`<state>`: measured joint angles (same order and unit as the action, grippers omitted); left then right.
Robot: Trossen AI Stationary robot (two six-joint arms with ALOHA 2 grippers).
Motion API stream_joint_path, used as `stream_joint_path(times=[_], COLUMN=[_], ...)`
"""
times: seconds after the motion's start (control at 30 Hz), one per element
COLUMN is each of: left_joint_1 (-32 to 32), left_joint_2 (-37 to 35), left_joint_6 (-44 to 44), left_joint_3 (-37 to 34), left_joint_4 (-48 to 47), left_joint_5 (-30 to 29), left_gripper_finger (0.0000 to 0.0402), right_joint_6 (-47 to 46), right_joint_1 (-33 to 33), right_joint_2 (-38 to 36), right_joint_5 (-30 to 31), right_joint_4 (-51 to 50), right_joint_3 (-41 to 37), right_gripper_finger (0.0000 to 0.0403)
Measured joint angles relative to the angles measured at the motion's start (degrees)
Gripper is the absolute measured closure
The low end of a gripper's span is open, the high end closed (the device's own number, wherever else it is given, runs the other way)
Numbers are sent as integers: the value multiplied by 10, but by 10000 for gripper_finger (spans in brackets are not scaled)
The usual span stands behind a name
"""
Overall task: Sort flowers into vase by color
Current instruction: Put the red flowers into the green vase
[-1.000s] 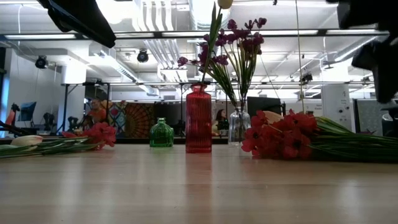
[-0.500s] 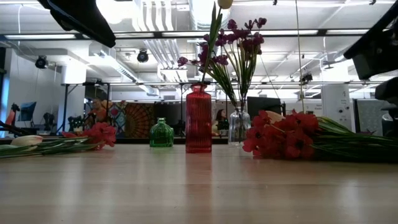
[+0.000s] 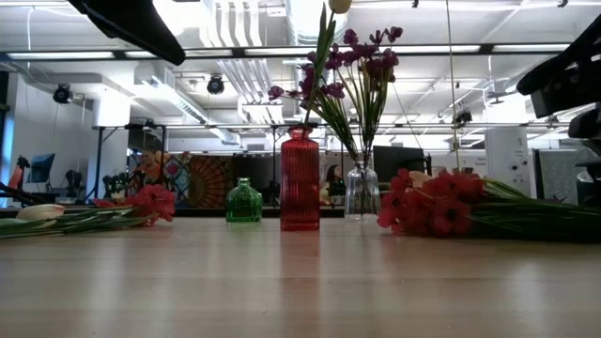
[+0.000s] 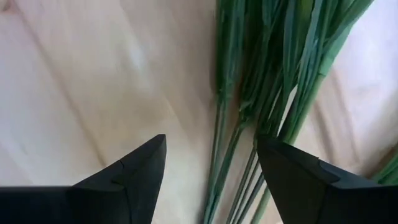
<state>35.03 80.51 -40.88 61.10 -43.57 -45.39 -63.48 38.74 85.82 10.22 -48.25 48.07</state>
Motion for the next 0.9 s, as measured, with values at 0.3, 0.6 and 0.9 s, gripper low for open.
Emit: stream_joint_path(times=[0.3,0.6,0.9], left_joint_1=[0,0,0], left_joint_2=[0,0,0], left_joint_6=[14,14,14], left_joint_3=[0,0,0], left_joint_4=[4,5,18], left_joint_5=[-7,-8,-8], left_gripper_finger=[304,304,304], right_joint_6=[0,-8,-41], right_joint_1=[-14,-16,-16], right_joint_2=[7,7,7], right_joint_5=[9,3,16], right_joint_4=[14,39,39], right_joint_3=[-29,-31,-31], right_gripper_finger=[185,299,389])
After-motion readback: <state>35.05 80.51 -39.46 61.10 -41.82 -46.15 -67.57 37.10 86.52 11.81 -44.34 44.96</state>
